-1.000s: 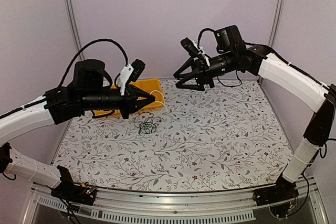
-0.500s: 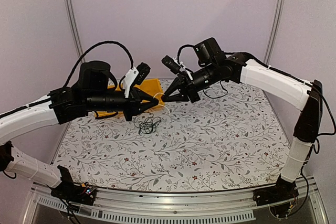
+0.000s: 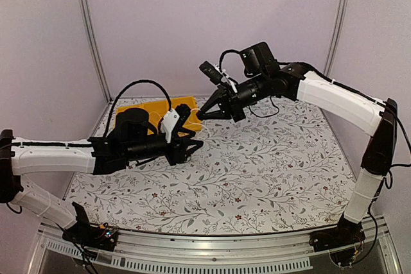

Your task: Untangle the cables

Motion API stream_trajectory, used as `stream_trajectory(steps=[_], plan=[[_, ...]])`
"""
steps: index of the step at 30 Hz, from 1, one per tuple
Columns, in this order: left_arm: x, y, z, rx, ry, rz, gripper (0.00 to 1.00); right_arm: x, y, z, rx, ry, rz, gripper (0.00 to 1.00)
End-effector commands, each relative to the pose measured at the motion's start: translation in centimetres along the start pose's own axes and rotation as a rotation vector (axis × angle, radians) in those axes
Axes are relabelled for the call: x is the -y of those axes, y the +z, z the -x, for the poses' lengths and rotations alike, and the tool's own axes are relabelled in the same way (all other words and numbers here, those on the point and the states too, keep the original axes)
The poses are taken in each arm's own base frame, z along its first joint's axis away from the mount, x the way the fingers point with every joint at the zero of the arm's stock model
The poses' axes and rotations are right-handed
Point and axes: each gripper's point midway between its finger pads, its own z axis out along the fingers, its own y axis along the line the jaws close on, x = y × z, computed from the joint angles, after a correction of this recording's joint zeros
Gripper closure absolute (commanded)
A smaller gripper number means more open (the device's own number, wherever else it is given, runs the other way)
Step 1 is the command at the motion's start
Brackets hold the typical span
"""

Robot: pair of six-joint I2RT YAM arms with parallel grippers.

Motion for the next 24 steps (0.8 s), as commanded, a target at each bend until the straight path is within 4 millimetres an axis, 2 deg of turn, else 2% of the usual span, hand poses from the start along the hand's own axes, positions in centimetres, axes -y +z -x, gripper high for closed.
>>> stream_trajectory(steps=[1,9,15,18,21,24], plan=[[-0.9,2.0,1.1,0.159,0.048,0.064,0.56,-2.7,-2.0,3.4,0.077,-0.060,0.022,1.00],[-4.5,6.2,-4.6,0.115,0.020,0.208,0.68,-5.1,-4.0,6.7,0.129,-0.110,0.041,1.00],[-5.5,7.8,-7.6,0.104,-0.016,0.204,0.77,-6.9,-5.4,8.9,0.154,-0.145,0.054,1.00],[-5.1,7.9,-7.9,0.103,-0.030,0.174,0.81,-7.0,-5.8,9.3,0.157,-0.163,0.038,1.00],[-5.2,6.9,-8.5,0.108,-0.052,0.179,0.87,-6.9,-5.8,9.4,0.153,-0.172,0.028,1.00],[-5.5,6.1,-9.3,0.087,-0.073,0.195,0.93,-7.3,-6.4,10.3,0.159,-0.205,0.015,1.00]])
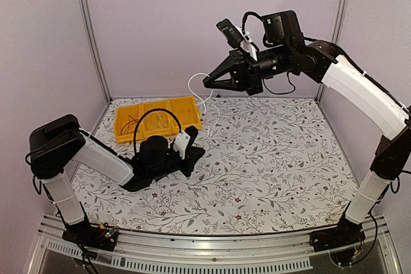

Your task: Untangle the cables

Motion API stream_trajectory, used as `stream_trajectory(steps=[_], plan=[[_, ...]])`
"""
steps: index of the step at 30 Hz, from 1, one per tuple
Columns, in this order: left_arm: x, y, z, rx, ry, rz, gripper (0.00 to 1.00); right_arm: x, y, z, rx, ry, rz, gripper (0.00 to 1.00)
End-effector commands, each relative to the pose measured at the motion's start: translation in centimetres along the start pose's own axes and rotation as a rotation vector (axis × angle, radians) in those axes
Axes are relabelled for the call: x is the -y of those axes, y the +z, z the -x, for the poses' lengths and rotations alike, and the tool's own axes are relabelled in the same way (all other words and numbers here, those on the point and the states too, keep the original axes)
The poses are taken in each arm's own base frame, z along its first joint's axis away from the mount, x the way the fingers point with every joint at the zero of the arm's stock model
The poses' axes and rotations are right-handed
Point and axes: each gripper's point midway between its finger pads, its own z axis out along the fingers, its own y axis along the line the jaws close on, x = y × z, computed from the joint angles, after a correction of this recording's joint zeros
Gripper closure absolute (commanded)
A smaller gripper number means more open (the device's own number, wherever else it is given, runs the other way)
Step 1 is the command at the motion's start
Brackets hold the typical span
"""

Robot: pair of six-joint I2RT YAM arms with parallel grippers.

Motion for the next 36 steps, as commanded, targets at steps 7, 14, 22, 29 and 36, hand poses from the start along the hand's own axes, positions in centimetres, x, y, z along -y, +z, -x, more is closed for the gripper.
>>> stream_trajectory(steps=[7,14,22,29,36], plan=[[-1.6,-4.6,2.9,0.073,-0.066,0.050,0.86,-0.9,-1.8,2.7,0.001,-0.095,-0.062,1.00],[-0.9,-8.9,7.4,0.170,-0.046,0.036,0.59,0.2,-1.3,-0.4,-0.046,-0.053,-0.072,1.00],[1.5,-13.6,13.9,0.358,0.133,0.000,0.52,0.6,-0.6,-3.4,-0.079,-0.005,-0.051,1.00],[3.6,-13.1,15.2,0.325,0.346,-0.014,0.43,0.4,-0.3,-3.5,-0.070,0.018,-0.021,1.00],[4.3,-11.8,16.8,0.302,0.479,0.054,0.44,0.5,-0.1,-3.8,-0.069,0.034,-0.009,1.00]])
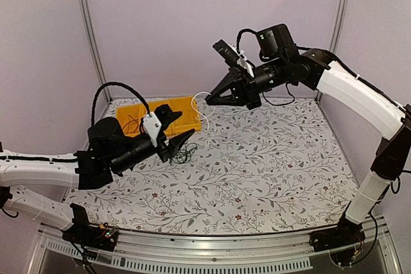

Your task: Untangle the cables

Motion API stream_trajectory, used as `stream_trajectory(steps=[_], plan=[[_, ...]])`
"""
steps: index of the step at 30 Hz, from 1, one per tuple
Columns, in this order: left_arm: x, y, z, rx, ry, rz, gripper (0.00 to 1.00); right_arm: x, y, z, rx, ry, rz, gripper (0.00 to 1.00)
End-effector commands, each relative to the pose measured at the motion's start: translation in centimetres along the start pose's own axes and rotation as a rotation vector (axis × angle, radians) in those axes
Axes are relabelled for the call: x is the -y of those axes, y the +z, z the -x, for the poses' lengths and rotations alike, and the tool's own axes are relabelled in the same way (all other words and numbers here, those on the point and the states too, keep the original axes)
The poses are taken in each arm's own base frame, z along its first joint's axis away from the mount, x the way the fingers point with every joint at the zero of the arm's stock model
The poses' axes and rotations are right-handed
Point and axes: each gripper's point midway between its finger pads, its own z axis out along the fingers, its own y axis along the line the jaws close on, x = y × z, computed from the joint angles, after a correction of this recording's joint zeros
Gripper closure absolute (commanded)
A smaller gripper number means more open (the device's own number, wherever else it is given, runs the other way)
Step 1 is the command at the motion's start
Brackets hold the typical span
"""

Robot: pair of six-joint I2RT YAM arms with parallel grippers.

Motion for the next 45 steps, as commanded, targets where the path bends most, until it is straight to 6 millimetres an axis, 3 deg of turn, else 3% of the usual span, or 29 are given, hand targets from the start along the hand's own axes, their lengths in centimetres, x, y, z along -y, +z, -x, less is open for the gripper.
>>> stream_trajectory(steps=[1,9,16,25,32,37,45], plan=[[0.2,0.8,1.1,-0.013,0.133,0.028,0.44,-0.5,-0.5,0.6,0.022,-0.008,0.012,1.00],[0.7,1.7,2.8,0.033,0.178,0.001,0.51,-0.2,-0.2,0.4,0.022,0.002,0.017,1.00],[1.0,2.6,2.9,0.031,0.198,-0.013,0.60,-0.1,0.0,0.4,0.025,0.010,0.027,1.00],[1.2,3.1,2.8,0.037,0.201,-0.011,0.86,0.0,0.1,0.2,0.022,0.019,0.029,1.00],[0.6,3.1,2.4,0.030,0.190,0.022,1.00,0.1,0.2,0.0,0.019,0.026,0.030,1.00],[0.2,2.9,1.8,0.022,0.154,0.037,1.00,0.4,-0.2,0.3,0.031,0.031,0.027,1.00],[-0.1,3.2,-1.4,-0.068,0.112,0.033,1.00,2.1,-2.8,1.8,0.076,0.039,-0.046,1.00]])
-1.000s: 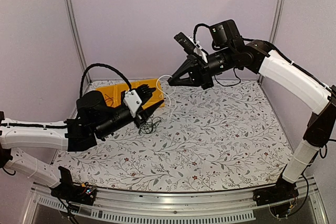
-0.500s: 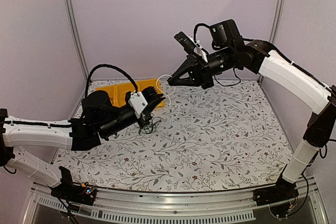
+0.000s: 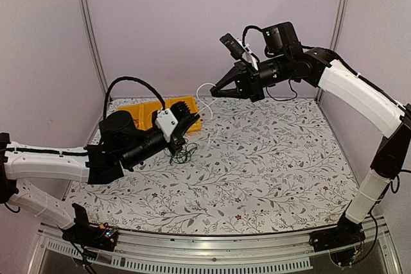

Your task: Untangle the cables

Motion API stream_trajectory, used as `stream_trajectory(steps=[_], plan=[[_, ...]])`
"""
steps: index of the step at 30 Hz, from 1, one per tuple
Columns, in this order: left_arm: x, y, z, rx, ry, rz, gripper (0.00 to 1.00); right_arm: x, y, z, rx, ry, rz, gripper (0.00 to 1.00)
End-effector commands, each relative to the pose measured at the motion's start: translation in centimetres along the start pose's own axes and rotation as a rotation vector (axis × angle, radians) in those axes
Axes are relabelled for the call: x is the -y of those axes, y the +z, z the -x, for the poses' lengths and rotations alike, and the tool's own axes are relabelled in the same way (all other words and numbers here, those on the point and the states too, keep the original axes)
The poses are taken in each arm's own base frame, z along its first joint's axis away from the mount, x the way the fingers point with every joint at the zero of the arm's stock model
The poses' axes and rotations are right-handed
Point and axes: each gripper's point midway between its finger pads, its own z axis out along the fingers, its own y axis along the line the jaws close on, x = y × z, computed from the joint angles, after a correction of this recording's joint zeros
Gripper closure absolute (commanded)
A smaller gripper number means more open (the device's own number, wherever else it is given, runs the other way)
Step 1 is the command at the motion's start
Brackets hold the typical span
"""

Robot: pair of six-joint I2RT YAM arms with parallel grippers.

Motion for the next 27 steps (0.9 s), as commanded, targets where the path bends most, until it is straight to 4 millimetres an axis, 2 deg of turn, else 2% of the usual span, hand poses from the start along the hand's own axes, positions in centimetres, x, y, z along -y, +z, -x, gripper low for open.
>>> stream_trajectory(steps=[1,7,15,20,22,25,27], plan=[[0.2,0.4,-2.8,-0.072,-0.033,0.002,1.00,0.5,-1.3,1.4,0.039,-0.011,-0.025,1.00],[0.7,1.0,-4.7,-0.122,-0.056,-0.024,1.00,0.9,-1.5,1.5,0.039,-0.012,-0.046,1.00],[0.6,0.9,-6.1,-0.161,-0.092,-0.021,1.00,1.4,-2.0,1.5,0.038,-0.014,-0.083,1.00],[-0.7,0.9,-7.1,-0.200,-0.163,-0.001,1.00,2.6,-2.1,0.7,0.015,-0.004,-0.144,0.78],[-1.6,1.0,-7.7,-0.233,-0.210,0.014,1.00,3.4,-2.9,0.2,0.004,-0.010,-0.196,0.70],[-3.0,0.9,-8.8,-0.283,-0.277,0.037,1.00,4.6,-4.9,-0.9,-0.003,-0.003,-0.266,0.66],[-4.2,0.9,-9.6,-0.320,-0.320,0.067,1.00,6.1,-6.9,-3.0,-0.012,0.032,-0.326,0.65]])
